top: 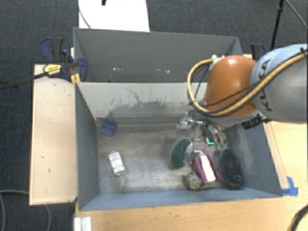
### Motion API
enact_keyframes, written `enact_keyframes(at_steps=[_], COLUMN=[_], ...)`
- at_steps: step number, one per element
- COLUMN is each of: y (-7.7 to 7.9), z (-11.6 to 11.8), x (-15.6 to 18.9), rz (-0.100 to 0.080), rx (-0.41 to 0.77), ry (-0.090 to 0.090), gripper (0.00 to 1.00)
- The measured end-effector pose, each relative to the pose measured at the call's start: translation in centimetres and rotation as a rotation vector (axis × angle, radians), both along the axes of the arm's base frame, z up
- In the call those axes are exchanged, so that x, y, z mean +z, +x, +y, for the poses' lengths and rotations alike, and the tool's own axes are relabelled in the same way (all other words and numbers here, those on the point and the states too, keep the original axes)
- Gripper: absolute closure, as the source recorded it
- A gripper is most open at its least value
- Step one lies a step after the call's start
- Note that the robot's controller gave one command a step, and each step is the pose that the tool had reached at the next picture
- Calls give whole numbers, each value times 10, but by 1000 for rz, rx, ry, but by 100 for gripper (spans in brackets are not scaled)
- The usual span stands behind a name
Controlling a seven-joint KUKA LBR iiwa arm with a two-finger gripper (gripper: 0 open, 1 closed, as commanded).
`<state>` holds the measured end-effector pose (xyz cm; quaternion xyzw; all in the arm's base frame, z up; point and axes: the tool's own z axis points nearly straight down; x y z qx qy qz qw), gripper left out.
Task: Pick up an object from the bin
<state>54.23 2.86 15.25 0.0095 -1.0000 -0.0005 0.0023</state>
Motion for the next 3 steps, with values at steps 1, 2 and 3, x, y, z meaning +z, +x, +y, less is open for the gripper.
enact_keyframes(at_steps=[1, 2, 3], y=[26, 27, 28], z=[-29, -27, -34], x=[-79, -76, 51], rz=[3, -4, -15], rx=[43, 42, 42], ry=[-1, 0, -1], gripper=[0, 100, 100])
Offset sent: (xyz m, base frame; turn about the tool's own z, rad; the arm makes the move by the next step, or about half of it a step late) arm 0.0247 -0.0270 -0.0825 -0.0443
